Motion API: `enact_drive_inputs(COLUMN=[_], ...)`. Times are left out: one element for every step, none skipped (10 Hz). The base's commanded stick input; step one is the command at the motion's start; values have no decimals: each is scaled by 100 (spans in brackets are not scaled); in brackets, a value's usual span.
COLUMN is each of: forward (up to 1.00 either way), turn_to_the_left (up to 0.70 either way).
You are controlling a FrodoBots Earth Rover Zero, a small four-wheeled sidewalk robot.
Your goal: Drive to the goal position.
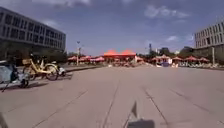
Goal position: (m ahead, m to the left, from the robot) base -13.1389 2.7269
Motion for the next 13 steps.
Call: enact_drive_inputs(forward=[100,100,100,100,100,100,100,100,100,100,100,100,100], turn_to_the_left=[0,0,0,0,0,0,0,0,0,0,0,0,0])
